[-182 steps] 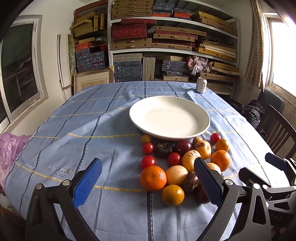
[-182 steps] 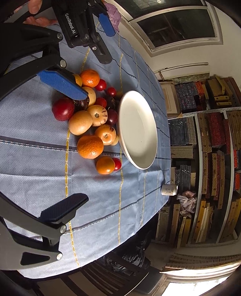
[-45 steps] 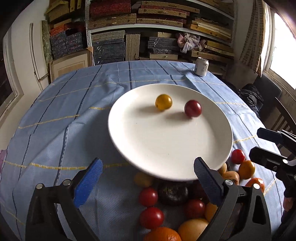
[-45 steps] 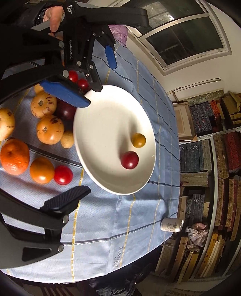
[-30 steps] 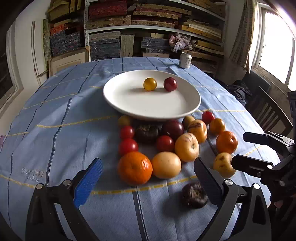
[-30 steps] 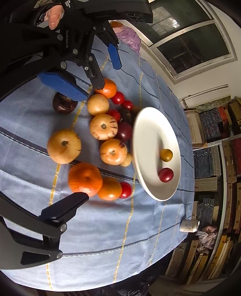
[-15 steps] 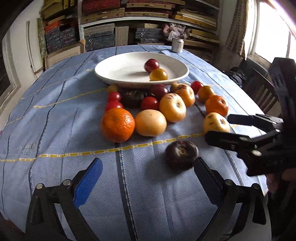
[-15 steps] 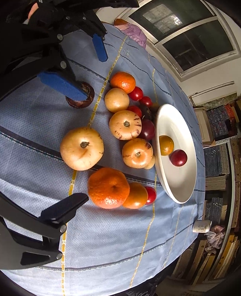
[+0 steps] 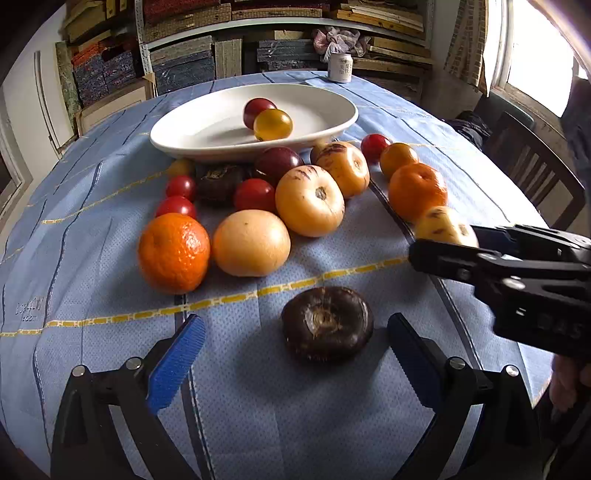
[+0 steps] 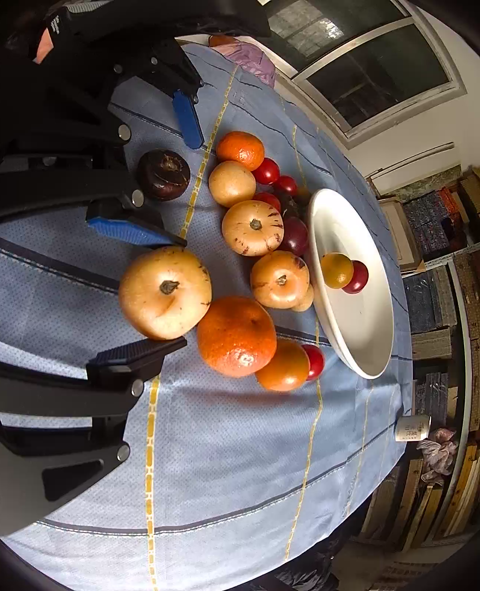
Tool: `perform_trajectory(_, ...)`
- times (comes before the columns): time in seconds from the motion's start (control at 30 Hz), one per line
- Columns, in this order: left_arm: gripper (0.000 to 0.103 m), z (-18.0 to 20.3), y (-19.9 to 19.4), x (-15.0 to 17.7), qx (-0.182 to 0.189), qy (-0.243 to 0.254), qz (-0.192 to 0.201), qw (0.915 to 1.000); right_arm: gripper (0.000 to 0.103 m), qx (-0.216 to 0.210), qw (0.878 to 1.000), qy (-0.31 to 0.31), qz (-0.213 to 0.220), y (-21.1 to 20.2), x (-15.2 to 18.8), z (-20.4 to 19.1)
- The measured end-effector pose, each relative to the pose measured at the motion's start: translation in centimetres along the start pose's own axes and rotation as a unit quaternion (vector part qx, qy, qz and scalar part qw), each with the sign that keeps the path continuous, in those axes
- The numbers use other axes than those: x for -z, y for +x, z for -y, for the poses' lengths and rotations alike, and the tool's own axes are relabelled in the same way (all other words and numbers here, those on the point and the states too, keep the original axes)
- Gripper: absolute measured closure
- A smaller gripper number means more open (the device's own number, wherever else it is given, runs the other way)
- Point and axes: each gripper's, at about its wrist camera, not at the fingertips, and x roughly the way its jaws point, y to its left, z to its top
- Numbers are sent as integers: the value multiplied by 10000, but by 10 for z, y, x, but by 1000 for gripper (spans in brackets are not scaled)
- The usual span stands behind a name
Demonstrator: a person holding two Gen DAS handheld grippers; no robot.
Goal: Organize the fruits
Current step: 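Grasp a dark brown fruit with the left gripper while the right gripper grasps a pale yellow apple, then lower the brown fruit and pale apple onto the plate and open both grippers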
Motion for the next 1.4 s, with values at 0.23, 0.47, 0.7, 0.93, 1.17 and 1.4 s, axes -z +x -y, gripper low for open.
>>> perform_trajectory(0.23,34,-1,-4,0,115,176,259,9994,57,122,9999,45,114,-18,5,9)
perform_trajectory(0.47,58,-18,-14,2,534,30,89,9985,57,98,9995,115,281,-31,6,12)
perform_trajectory(0.7,58,-35,-39,-9,682,-195,385,9967,57,55,9990,-18,445,-37,-7,9)
perform_trajectory(0.93,58,-67,-37,-51,352,-356,577,9971,57,43,9969,-385,689,-44,-43,7)
perform_trajectory(1.17,58,-109,-9,-119,-48,-364,701,9969,57,229,9942,-543,898,-23,-116,28)
perform_trajectory(1.4,58,-134,31,-168,-253,-521,706,9958,57,-84,9957,-616,684,40,-168,37)
